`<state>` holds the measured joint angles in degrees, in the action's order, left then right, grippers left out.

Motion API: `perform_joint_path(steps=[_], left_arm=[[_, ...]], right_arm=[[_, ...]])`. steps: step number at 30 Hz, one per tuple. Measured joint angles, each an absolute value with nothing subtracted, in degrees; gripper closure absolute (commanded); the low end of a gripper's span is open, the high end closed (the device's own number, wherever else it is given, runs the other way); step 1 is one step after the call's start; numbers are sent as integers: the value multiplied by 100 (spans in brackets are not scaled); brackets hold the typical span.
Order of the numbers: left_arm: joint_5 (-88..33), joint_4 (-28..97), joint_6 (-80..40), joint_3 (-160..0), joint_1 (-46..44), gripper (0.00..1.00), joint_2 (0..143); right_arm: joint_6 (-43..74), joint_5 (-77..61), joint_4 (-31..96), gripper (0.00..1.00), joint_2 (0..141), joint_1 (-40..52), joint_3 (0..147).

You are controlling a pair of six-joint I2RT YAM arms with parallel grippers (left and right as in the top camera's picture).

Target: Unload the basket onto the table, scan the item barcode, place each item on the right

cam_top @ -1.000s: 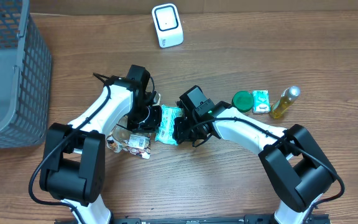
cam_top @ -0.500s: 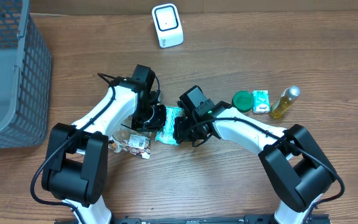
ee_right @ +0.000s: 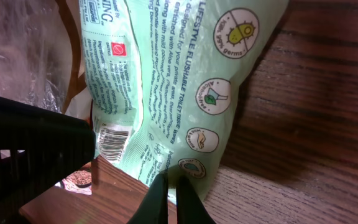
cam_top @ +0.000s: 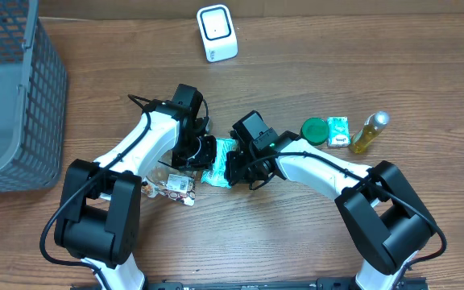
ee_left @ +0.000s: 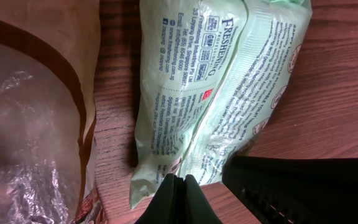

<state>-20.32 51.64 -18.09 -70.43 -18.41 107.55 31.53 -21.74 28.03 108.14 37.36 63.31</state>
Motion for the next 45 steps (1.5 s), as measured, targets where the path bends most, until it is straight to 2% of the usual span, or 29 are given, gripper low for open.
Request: perform_joint_path(steps=[22, 45], left_arm=[[-1964, 5015, -1855, -7065, -1824, 96, 11222], [-2198, 5437, -1782, -7452, -1597, 96, 11513]], right_arm=[[3151, -2161, 2803, 94, 10814, 3736, 6331], [3153, -2156, 2770, 94, 10814, 3736, 6331]])
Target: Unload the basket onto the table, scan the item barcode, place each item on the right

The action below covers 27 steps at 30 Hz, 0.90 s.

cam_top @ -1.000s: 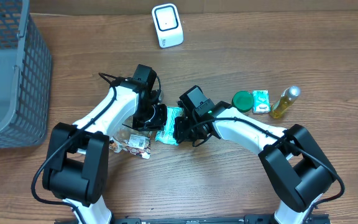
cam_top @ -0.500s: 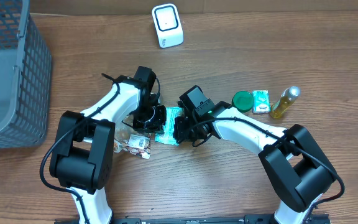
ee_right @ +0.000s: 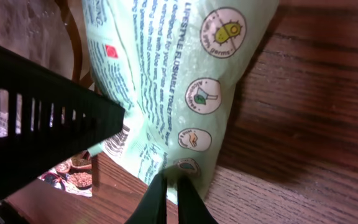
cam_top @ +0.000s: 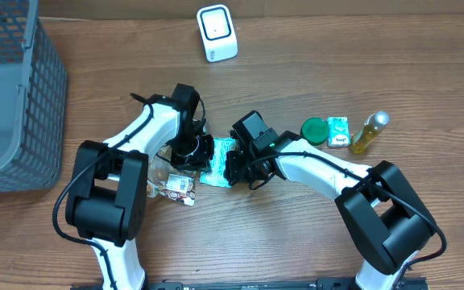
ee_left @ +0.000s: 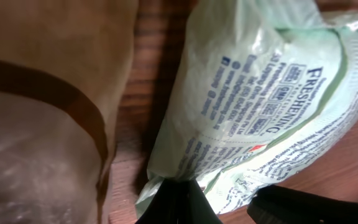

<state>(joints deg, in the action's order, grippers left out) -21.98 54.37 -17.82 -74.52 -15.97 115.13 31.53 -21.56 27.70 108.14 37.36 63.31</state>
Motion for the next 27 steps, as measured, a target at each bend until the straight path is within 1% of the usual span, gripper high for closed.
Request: perform_joint_path(steps=[5, 14, 15, 16, 17, 19, 21, 23, 24, 27], left_arm=[[-2158, 5389, -1785, -7738, -1570, 96, 11607], [-2121, 4941, -1813, -7907, -1564, 96, 11616], [-2121, 4915, -1815, -7907, -1564, 95, 11616], [-2123, 4871, -1824, -7907, -1564, 96, 11616], [-2121, 4799, -1833, -7907, -1564, 96, 11616], [-2121, 4687, -1850, -7907, -1564, 96, 11616], [-2121, 4587, -1855, -7909, -1564, 96, 11616], [-2121, 4486, -1876, -7909, -1564, 96, 11616], [-2121, 4453, -1903, -7909, -1564, 96, 11616], [-2119, 4403, -1935, -7909, -1579, 96, 11616]], right_arm=[[3153, -2141, 2764, 94, 10814, 3736, 6331], [3153, -2097, 2764, 94, 10814, 3736, 6331], [3153, -2095, 2762, 94, 10814, 3736, 6331], [3155, -2095, 2764, 87, 10814, 3739, 6331], [3162, -2093, 2755, 83, 10814, 3736, 6331], [3170, -2073, 2718, 82, 10814, 3739, 6331], [3153, -2010, 2644, 83, 10814, 3736, 6331], [3133, -1920, 2613, 92, 10814, 3734, 6331], [3153, -1903, 2611, 92, 10814, 3728, 6331], [3170, -1876, 2628, 89, 10814, 3669, 6331]])
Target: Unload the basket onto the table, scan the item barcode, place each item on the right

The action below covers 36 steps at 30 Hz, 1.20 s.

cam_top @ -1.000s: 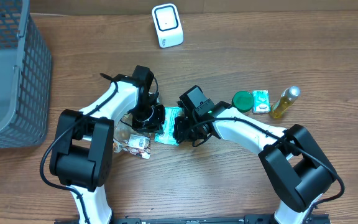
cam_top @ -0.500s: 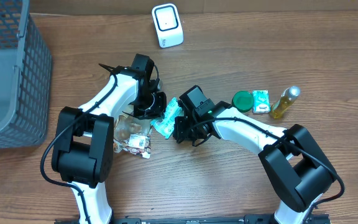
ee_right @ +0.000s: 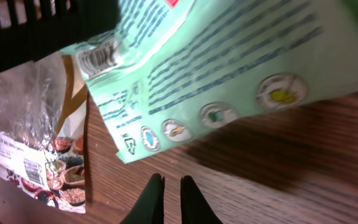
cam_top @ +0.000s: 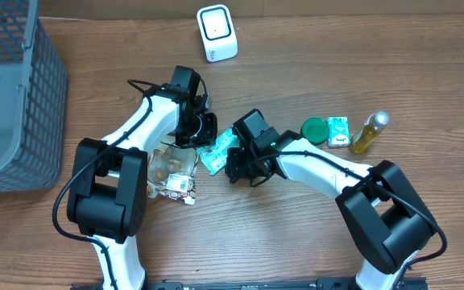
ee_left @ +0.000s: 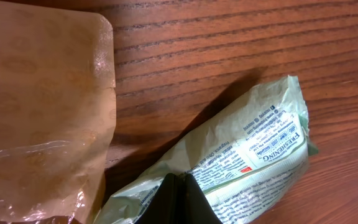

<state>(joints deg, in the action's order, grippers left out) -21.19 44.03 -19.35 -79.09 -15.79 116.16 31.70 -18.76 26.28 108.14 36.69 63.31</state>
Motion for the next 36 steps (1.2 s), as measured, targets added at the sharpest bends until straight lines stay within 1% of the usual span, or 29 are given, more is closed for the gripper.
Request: perform_joint_path(steps=[6, 9, 10, 12, 13, 15, 18, 21, 25, 27, 28, 30, 32, 33, 36], left_arm=[[-1988, 4338, -1940, -7907, -1820, 96, 11616], [-1885, 4309, -1940, -7907, -2038, 96, 11616], [-1857, 4294, -1940, -7907, -2117, 96, 11616], [-1796, 4272, -1942, -7907, -2248, 96, 11616], [-1769, 4268, -1940, -7907, -2290, 96, 11616], [-1678, 4261, -1962, -7907, -2338, 96, 11616], [-1612, 4257, -1997, -7907, -2366, 96, 11616], [-1599, 4257, -2051, -7907, -2366, 96, 11616], [-1581, 4254, -2091, -7907, -2366, 95, 11616], [-1579, 4257, -2091, -7907, -2366, 95, 11616], [-1579, 4254, -2091, -7907, -2366, 95, 11616], [-1577, 4257, -2091, -7907, -2366, 95, 11616], [-1577, 4257, -2093, -7907, -2366, 95, 11616], [-1577, 4259, -2093, -7907, -2366, 95, 11616], [-1577, 4259, -2093, -7907, -2366, 95, 11616]], right_arm=[[3094, -1905, 2930, 84, 10748, 3435, 6366], [2991, -1907, 2886, 81, 10558, 3308, 6379], [2952, -1907, 2832, 77, 10497, 3269, 6390], [2884, -1907, 2711, 61, 10401, 3177, 6451], [2864, -1900, 2657, 60, 10379, 3138, 6469], [2781, -1763, 2587, 59, 10355, 3009, 6488], [2729, -1496, 2574, 61, 10355, 2860, 6488], [2694, -1299, 2593, 64, 10355, 2753, 6488], [2700, -1249, 2637, 69, 10355, 2753, 6479], [2694, -1240, 2630, 69, 10355, 2777, 6447], [2700, -1238, 2626, 71, 10355, 2790, 6416], [2692, -1229, 2637, 80, 10357, 2818, 6357], [2783, -1212, 2670, 85, 10357, 2849, 6331], [2884, -1201, 2694, 87, 10361, 2858, 6329], [3232, -1199, 2862, 87, 10379, 2862, 6329]])
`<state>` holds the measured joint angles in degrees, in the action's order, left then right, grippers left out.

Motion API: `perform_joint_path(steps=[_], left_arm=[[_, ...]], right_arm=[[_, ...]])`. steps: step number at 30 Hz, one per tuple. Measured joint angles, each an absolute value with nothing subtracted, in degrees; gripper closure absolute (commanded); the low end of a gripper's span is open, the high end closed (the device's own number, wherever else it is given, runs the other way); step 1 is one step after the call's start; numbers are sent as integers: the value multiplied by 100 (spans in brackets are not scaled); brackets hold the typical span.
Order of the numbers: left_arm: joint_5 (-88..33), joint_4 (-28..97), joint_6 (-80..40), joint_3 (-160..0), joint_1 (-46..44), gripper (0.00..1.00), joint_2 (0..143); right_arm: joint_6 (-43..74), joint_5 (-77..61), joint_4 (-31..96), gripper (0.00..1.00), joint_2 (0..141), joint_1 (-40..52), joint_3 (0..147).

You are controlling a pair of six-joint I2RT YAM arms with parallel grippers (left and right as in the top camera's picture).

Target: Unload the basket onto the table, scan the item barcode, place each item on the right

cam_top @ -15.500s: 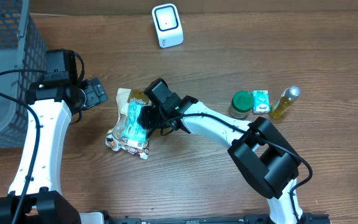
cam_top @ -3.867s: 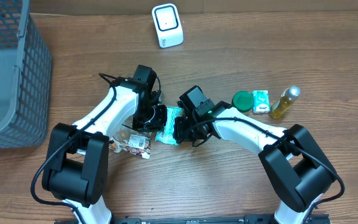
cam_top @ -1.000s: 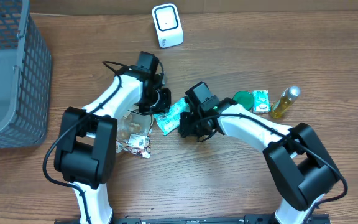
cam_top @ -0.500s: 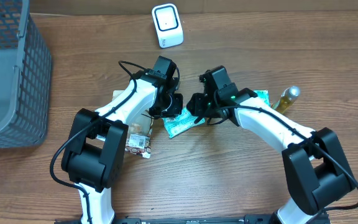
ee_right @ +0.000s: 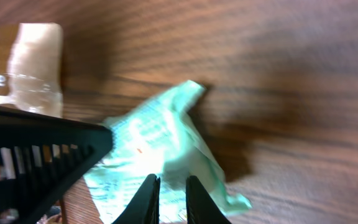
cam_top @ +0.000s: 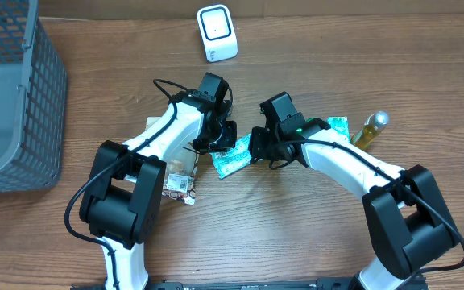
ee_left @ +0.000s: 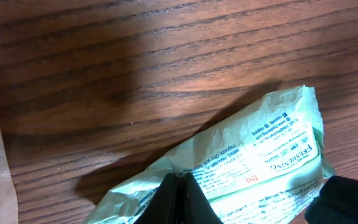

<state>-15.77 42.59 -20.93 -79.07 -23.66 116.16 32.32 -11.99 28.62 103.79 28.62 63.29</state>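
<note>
A pale green wipes packet (cam_top: 234, 159) with printed text is pinched at one edge by my left gripper (cam_top: 222, 147), which is shut on it. In the left wrist view the packet (ee_left: 260, 165) hangs over the wood below the closed fingertips (ee_left: 178, 182). My right gripper (cam_top: 254, 148) is just right of the packet. In the right wrist view its fingers (ee_right: 149, 193) stand a little apart, and the packet (ee_right: 157, 140) shows beyond the tips. The white scanner (cam_top: 217, 32) stands at the table's far edge.
A brown and clear snack bag (cam_top: 177, 176) lies left of the packet. A small green packet (cam_top: 339, 126) and a yellow bottle (cam_top: 369, 131) sit at the right. A grey mesh basket (cam_top: 18, 89) fills the far left corner.
Both grippers have moved to the right. The packet, still in my left gripper, now hangs clear of the snack bag. The gap between the right fingers is a little wider.
At first both grippers had their tips at the packet as it lay against the snack bag. Later the left gripper held it raised and tilted, and the right fingers were off it. Now it is further right, still in the left gripper.
</note>
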Motion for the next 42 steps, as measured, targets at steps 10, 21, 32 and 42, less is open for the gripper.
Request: perform_joint_path(steps=[10, 21, 32, 42], left_arm=[[-1557, 4259, -2097, -7907, -2366, 95, 11616], [-1535, 4261, -2106, -7907, -2366, 95, 11616], [-1538, 4259, -2106, -7907, -2366, 96, 11616], [-1837, 5485, -1590, -8440, -1776, 96, 11644]], right_arm=[[3645, -1271, 2886, 92, 10534, 2864, 6329], [3271, -1903, 2585, 96, 10541, 2810, 6329], [3529, -1566, 3059, 96, 10608, 2810, 6331], [4040, -1675, 3183, 96, 10803, 2775, 6396]])
